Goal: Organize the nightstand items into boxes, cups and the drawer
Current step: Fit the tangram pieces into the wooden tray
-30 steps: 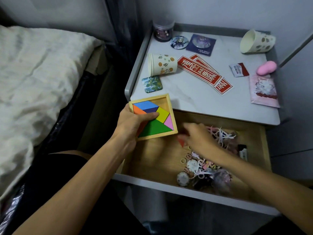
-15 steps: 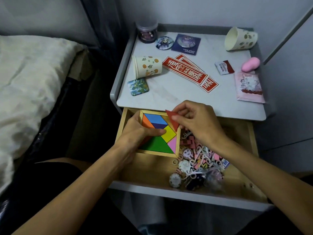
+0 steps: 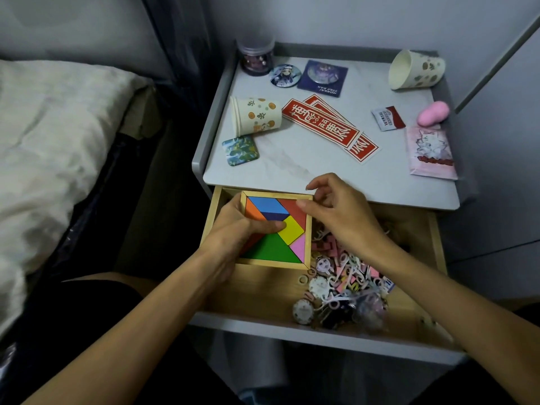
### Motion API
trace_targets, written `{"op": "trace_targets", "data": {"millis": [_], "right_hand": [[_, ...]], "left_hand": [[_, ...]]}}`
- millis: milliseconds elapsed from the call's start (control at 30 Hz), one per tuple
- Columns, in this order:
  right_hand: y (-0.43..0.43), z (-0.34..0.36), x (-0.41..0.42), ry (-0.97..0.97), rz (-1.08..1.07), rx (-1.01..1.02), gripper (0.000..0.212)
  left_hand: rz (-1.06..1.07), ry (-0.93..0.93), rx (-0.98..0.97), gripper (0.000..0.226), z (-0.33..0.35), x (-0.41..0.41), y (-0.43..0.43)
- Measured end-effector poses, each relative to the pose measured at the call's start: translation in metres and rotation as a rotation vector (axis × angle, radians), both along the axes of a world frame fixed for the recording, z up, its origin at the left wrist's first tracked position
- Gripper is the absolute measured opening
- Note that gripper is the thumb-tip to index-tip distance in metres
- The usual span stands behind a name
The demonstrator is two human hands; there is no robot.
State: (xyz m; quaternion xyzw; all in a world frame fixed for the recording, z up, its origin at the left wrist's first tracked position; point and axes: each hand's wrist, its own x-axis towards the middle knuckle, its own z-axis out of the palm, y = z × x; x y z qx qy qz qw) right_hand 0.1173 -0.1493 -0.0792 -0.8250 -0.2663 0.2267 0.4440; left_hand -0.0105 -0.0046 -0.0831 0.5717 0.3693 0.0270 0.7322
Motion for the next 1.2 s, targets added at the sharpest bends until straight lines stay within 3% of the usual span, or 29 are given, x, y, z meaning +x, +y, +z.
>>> {"op": "trace_targets", "data": {"millis": [67, 133, 367, 600, 867, 1067, 1200], "right_hand": [[-0.002, -0.002, 0.003, 0.235, 0.023, 0.058, 0.015], [-0.003, -0.003, 0.003, 0.35, 0.047, 0.091, 0.007], [-0.001, -0.001, 0.0, 0.382, 0.032, 0.086, 0.003], [-0.003, -0.001, -0.009, 0.494, 0.153, 0.029, 0.019], [-0.006, -0.009, 0.007, 0.541, 0.029, 0.089, 0.016], [-0.011, -0.013, 0.008, 0.583, 0.173, 0.03, 0.046], [-0.01, -0.019, 0.004, 0.548, 0.142, 0.021, 0.041]], "left_hand": [[0.002, 0.005, 0.0, 0.063, 0.001, 0.0, 0.001], [-0.007, 0.007, 0.0, 0.063, 0.002, 0.0, 0.001], [-0.008, 0.013, 0.002, 0.062, 0.003, -0.001, 0.001], [0.016, 0.019, -0.004, 0.066, -0.001, 0.001, 0.004], [-0.006, 0.073, -0.029, 0.061, 0.005, 0.001, 0.009], [-0.037, 0.098, 0.001, 0.059, 0.002, -0.001, 0.012], [-0.079, 0.105, 0.062, 0.055, -0.001, -0.001, 0.012]]}}
